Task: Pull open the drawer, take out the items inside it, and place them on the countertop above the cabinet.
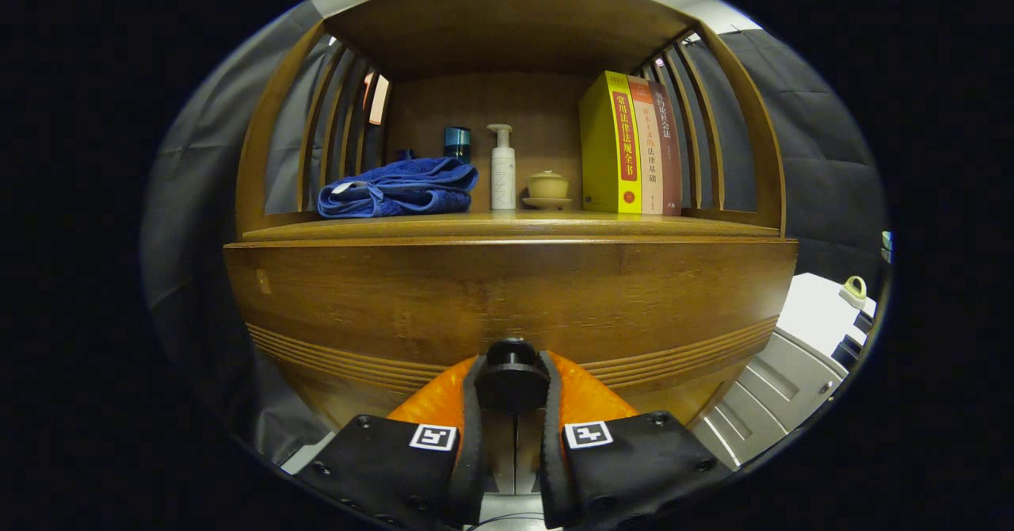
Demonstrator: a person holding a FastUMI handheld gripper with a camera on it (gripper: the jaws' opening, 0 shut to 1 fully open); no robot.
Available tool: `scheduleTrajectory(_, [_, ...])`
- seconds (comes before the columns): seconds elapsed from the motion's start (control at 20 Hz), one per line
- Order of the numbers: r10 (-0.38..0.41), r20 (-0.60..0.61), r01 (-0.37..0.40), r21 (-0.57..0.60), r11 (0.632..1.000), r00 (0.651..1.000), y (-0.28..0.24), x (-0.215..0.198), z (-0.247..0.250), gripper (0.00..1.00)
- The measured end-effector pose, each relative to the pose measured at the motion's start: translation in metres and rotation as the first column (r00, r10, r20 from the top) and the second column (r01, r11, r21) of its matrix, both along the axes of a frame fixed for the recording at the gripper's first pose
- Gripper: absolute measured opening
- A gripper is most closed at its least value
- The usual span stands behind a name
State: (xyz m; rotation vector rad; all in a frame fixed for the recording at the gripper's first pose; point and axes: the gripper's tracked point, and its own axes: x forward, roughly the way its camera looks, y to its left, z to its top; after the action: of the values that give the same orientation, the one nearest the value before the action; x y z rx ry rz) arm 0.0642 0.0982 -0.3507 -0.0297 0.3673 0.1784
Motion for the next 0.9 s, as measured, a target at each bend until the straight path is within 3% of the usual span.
scheduleTrajectory(0.9, [-0.011,-0.076,0.012,0.003,1.0,0.997,-0.018,-0.101,0.031,0.36])
